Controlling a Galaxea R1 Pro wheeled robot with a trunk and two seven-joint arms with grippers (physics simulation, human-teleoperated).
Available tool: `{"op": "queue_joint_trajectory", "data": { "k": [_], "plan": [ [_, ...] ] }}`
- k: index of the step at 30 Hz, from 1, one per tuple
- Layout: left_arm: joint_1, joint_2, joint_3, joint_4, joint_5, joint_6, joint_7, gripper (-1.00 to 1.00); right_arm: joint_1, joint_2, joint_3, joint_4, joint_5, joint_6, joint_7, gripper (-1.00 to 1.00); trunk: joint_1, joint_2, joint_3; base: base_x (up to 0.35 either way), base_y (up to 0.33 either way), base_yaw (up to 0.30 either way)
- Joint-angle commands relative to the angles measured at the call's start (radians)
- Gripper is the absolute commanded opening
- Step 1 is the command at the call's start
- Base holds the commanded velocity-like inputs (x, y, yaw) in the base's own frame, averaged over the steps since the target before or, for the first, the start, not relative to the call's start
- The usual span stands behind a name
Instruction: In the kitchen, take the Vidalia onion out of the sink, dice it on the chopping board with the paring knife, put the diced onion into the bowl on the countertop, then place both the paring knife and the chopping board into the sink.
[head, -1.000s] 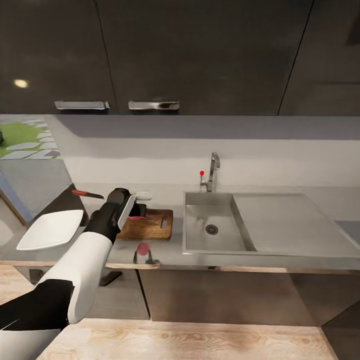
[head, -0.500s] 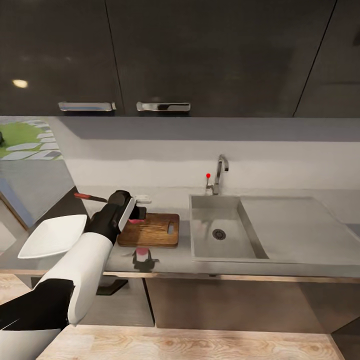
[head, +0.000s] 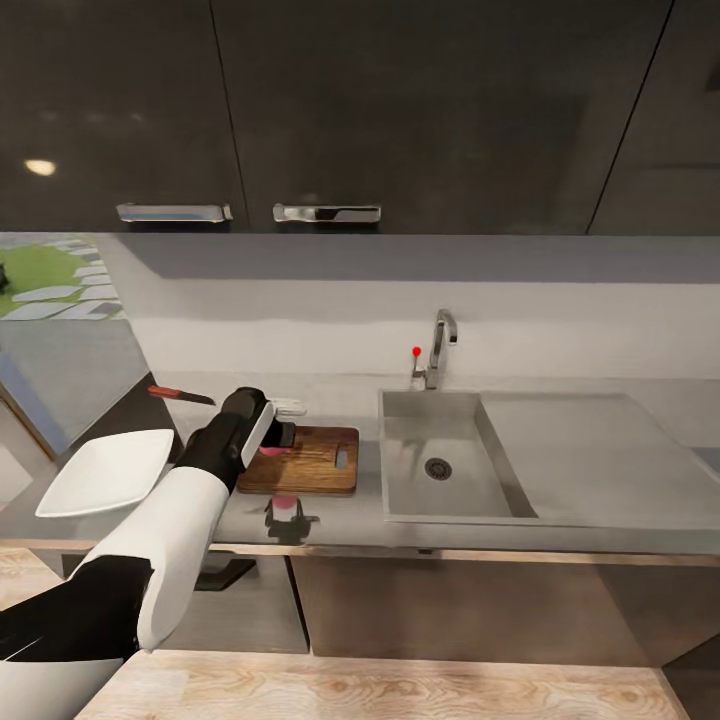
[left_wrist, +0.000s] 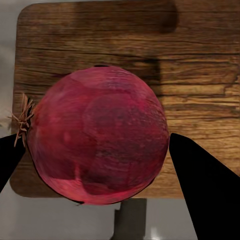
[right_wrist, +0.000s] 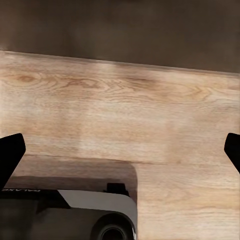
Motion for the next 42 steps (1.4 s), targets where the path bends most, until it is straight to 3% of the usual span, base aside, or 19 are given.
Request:
{"op": "queue_joint_trajectory", "data": {
  "k": [1,18,42],
  "plan": [
    [-0.001,0.0,-0.003,-0.001,0.0,0.004,0.006,-1.0,-0.001,0.001,-0.008,0.001,0.011,-0.003,-0.003,1.0,0.001,-0.002,-0.002,0.0,0.0,0.0],
    [0.0,-0.022,-0.003,0.004,0.0,0.004,0.004,-1.0,-0.001,0.001,-0.007,0.003,0.011,-0.003,-0.003,1.0,0.001,-0.002,-0.002,0.056,-0.034,0.0],
    [-0.001,-0.015,-0.003,0.063,0.0,-0.001,0.005,-1.0,-0.001,0.001,-0.007,0.003,0.011,-0.003,-0.003,1.0,0.001,-0.002,-0.002,0.0,0.0,0.0]
  ]
}}
